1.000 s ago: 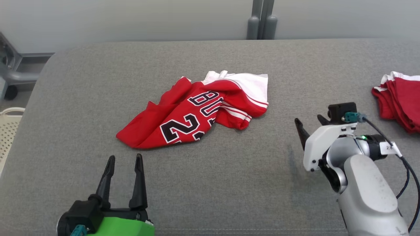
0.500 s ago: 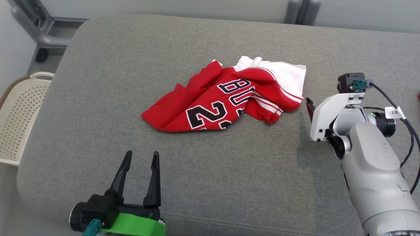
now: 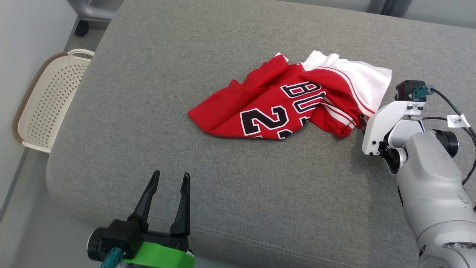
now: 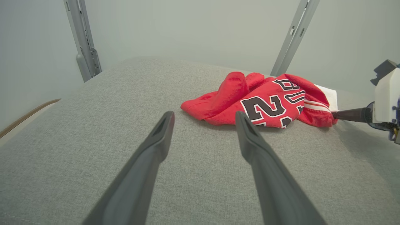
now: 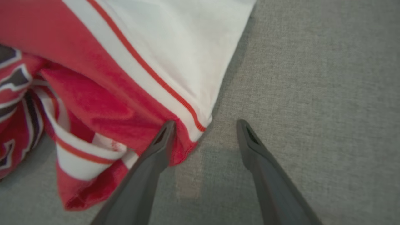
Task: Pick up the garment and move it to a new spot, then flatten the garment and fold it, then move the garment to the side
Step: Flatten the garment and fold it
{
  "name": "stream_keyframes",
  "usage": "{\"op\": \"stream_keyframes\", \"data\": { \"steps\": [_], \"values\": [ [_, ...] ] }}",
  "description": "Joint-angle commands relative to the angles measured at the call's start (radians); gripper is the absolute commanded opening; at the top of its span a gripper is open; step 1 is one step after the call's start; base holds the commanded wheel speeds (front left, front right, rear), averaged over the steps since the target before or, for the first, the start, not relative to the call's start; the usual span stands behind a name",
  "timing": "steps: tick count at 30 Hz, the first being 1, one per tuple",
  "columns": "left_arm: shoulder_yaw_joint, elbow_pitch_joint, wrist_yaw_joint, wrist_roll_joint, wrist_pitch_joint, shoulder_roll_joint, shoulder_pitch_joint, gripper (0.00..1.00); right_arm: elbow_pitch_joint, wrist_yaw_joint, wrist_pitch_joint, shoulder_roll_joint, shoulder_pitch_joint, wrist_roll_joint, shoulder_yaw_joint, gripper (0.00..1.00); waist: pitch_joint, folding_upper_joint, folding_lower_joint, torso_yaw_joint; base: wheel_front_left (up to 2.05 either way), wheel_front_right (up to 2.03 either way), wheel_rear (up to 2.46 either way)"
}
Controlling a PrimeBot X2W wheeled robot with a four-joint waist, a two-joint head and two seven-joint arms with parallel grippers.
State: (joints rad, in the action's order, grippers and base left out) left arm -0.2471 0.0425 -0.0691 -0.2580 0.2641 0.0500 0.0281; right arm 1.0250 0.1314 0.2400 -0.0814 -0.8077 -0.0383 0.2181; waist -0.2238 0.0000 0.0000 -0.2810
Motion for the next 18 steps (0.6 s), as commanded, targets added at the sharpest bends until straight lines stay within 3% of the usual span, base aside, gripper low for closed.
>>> {"op": "stream_keyframes", "data": {
  "steps": [1, 2, 4, 5, 6, 14, 18],
  "values": [
    [-0.002, 0.003, -0.001, -0.008, 0.0, 0.001, -0.017, 1.0, 0.021, -0.002, 0.001, -0.005, -0.01, -0.01, 0.014, 0.77, -0.012, 0.0, 0.0, -0.014, 0.0, 0.0, 0.0],
    [-0.004, 0.005, 0.0, -0.011, 0.0, 0.001, -0.017, 1.0, 0.032, -0.002, 0.001, -0.004, -0.011, -0.011, 0.022, 0.47, -0.014, 0.0, 0.0, -0.016, 0.0, 0.0, 0.0],
    [-0.009, 0.009, 0.001, -0.015, 0.0, 0.001, -0.019, 1.0, 0.051, -0.001, -0.007, 0.002, -0.011, 0.004, 0.036, 0.15, -0.014, 0.0, 0.0, -0.017, 0.0, 0.0, 0.0],
    [-0.011, 0.013, 0.001, -0.016, 0.0, 0.001, -0.019, 1.0, 0.06, -0.001, -0.008, 0.005, -0.012, 0.006, 0.036, 0.04, -0.014, 0.0, 0.0, -0.017, 0.0, 0.0, 0.0],
    [-0.012, 0.015, 0.001, -0.015, 0.0, 0.001, -0.02, 1.0, 0.066, -0.002, -0.016, 0.006, -0.013, 0.006, 0.034, 0.0, -0.012, 0.0, 0.0, -0.016, 0.0, 0.0, 0.0],
    [-0.013, 0.032, 0.005, -0.014, 0.0, 0.001, -0.014, 1.0, 0.042, -0.002, -0.109, 0.006, -0.002, 0.011, 0.0, 0.0, 0.023, 0.0, 0.0, 0.016, 0.0, 0.0, 0.0],
    [-0.004, 0.028, 0.006, -0.023, 0.0, 0.002, 0.001, 1.0, 0.012, -0.002, -0.1, 0.023, 0.033, 0.109, -0.062, 0.0, 0.052, 0.0, 0.0, 0.04, 0.0, 0.0, 0.0]
  ]
}}
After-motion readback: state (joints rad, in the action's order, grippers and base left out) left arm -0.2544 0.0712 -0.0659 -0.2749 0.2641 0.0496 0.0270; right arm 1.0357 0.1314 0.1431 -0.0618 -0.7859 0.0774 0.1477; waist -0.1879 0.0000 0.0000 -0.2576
